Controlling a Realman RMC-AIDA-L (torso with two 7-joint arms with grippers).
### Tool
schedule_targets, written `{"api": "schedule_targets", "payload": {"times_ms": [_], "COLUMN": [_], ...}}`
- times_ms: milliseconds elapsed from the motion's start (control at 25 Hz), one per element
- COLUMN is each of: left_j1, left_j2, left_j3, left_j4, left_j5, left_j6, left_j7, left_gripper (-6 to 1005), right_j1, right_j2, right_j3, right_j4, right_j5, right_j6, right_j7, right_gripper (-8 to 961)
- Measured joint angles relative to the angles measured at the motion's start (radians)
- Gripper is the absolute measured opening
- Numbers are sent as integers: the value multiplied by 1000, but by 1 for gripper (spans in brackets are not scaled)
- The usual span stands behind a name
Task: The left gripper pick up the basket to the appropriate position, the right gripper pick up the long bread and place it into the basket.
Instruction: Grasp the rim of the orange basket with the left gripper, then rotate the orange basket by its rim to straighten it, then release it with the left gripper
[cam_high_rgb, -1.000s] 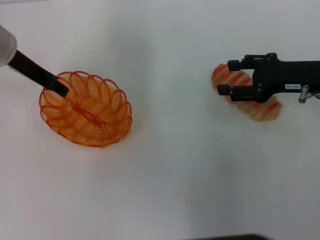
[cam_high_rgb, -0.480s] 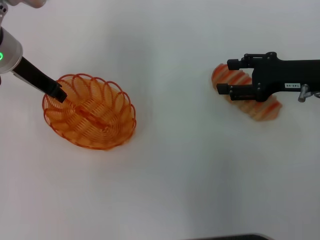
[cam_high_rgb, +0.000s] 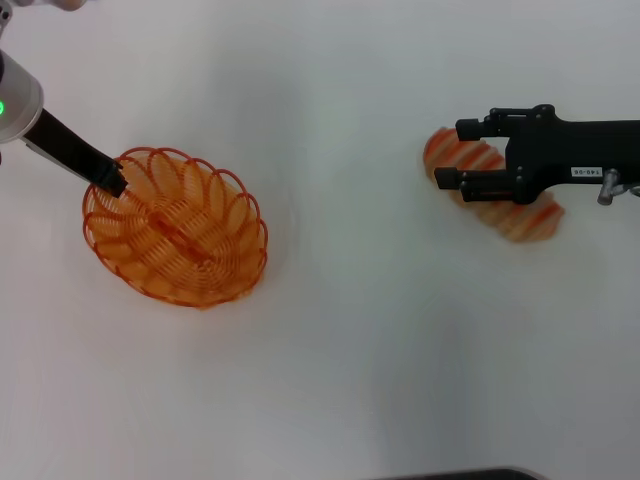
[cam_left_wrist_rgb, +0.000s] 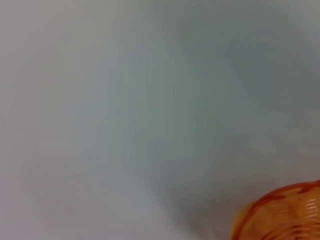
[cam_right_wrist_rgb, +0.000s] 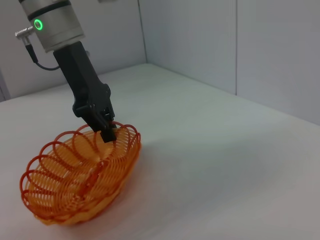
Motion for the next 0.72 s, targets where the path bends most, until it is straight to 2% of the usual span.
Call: {"api": "schedule_targets", "payload": {"times_ms": [400, 520, 720], "left_j1": [4, -10, -20], "left_j2": [3, 6, 8], "left_j3": [-121, -187, -245], "left_j4": [57, 74, 115], "left_j5": [-33, -34, -46], "left_j6": [74, 113, 157], "left_j7": [9, -14, -34], "left_gripper": [119, 105, 85], "right_j1": [-2, 0, 1], "right_j2": [0, 0, -1], "right_j3": [2, 2, 2], "right_j4": [-1, -1, -1], "right_j5": [1, 1, 1], "right_j6": [-7, -3, -3], "right_j7": [0, -1, -21], "right_gripper": [739, 738, 736]}}
